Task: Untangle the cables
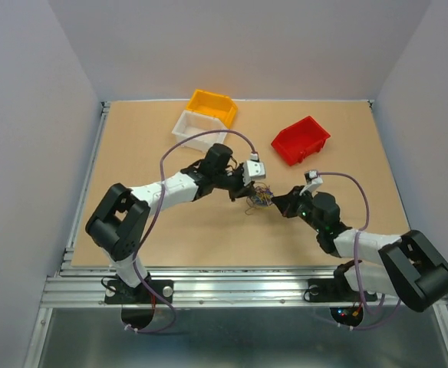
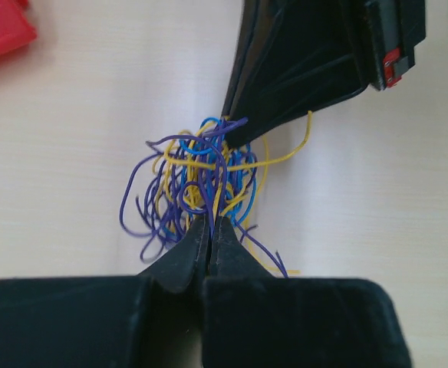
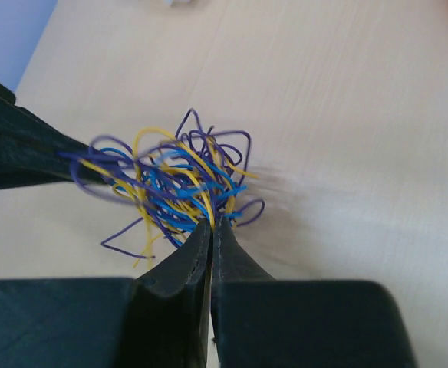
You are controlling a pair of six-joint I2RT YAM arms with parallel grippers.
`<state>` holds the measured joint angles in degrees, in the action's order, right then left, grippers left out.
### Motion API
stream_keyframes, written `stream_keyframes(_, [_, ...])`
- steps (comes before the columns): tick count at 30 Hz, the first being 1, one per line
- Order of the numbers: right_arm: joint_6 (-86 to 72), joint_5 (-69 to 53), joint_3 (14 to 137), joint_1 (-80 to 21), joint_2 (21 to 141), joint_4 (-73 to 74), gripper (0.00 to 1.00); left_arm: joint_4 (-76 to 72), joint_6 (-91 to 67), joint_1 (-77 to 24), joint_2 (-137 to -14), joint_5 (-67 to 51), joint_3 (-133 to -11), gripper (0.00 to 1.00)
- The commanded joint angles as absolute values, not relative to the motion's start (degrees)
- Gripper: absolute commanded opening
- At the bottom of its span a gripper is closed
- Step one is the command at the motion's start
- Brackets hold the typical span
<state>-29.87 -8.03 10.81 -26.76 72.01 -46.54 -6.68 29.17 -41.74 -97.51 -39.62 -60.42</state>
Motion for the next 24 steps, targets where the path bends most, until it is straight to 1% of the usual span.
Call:
stream_keyframes(1, [-32.34, 4.9, 10.99, -26.98, 64.37, -41.18, 0.01, -13.08, 23.14, -35.26, -89.83, -39.47, -59.42, 0.0])
stream_keyframes(5, [-36.02, 19.9, 10.64, -26.98, 55.83, -29.29, 0.01, -18.09, 15.22, -26.91, -86.67, -35.87, -57.66, 0.0])
stream_keyframes(6, [-36.73, 21.86, 10.46, -27.07, 54.24, -25.61, 0.01, -19.06, 13.9, -24.2, -86.23, -34.99, -57.31, 0.0])
stream_keyframes(8, [-38.4, 25.64, 9.76, -27.07, 49.51, -22.95, 0.01, -21.61, 10.83, -21.63, -84.82, -34.54, -56.08, 0.0])
stream_keyframes(10, [-39.2, 26.45, 9.32, -26.98, 46.86, -20.84, 0.0, -22.5, 9.85, -20.57, -84.2, -33.49, -55.72, 0.0])
stream_keyframes(15, [-43.24, 32.77, 8.09, -26.98, 40.96, -16.62, 0.01, -23.99, 8.35, -20.39, -81.57, -24.01, -54.14, 0.0])
stream_keyframes(17, [-43.68, 33.84, 7.47, -26.98, 39.38, -16.35, 0.01, -24.43, 8.44, -20.39, -80.42, -23.73, -53.26, 0.0])
stream_keyframes(19, [-41.32, 30.6, 7.38, -26.98, 37.62, -17.04, 0.29, -24.87, 9.66, -20.48, -79.72, -31.25, -52.56, 0.0])
stream_keyframes(20, [-37.83, 24.84, 7.03, -26.98, 37.44, -18.62, 0.45, -24.79, 10.28, -20.74, -79.72, -34.68, -52.47, 0.0])
stream_keyframes(22, [-34.64, 18.66, 5.63, -27.07, 37.88, -24.57, 0.68, -21.47, 14.47, -24.59, -79.98, -37.96, -53.34, 0.0])
stream_keyframes(24, [-31.92, 12.76, 5.27, -26.98, 39.19, -27.32, 0.75, -18.73, 18.18, -28.54, -80.42, -37.01, -53.96, 0.0])
